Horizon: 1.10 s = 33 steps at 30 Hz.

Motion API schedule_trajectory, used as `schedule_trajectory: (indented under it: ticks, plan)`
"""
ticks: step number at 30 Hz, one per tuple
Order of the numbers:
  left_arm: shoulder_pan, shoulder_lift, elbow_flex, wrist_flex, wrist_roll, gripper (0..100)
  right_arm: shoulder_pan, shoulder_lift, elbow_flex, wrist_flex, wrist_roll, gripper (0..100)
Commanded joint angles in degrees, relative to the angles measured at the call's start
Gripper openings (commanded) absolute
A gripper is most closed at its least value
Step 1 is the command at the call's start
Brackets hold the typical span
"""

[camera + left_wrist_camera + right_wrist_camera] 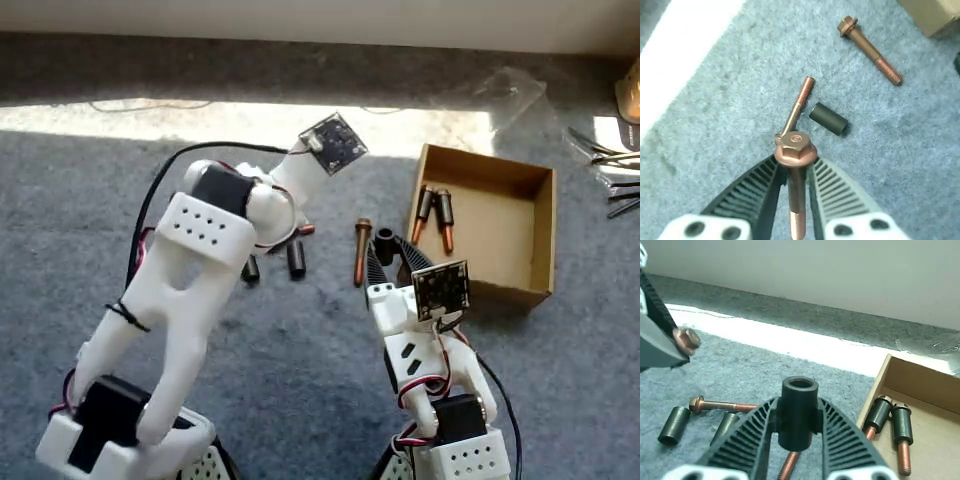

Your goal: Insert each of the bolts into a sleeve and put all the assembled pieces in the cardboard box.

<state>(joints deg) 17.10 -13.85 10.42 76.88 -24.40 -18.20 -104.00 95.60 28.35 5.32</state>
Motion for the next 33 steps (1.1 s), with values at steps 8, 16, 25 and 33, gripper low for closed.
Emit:
schedule_trajectory:
  ticks: [8, 16, 25, 33]
  plan:
    - [-0.7, -20.4, -0.2, 0.4, -0.1, 1, -3.7, -0.9, 7.3, -1.9, -0.1, 3.3]
    - [-0.7, -28.2, -0.2, 0.4, 5.5, 1, -11.2, -0.9, 7.3, -1.9, -0.1, 3.3]
    - [-1.1, -41.0, 11.6, -5.9, 6.9, 1, -16.7, -0.9, 6.2, -5.7, 0.0, 3.3]
    - [-7.8, -57.4, 25.7, -15.3, 7.1, 1, -16.9, -0.9, 5.8, -16.0, 0.0, 3.3]
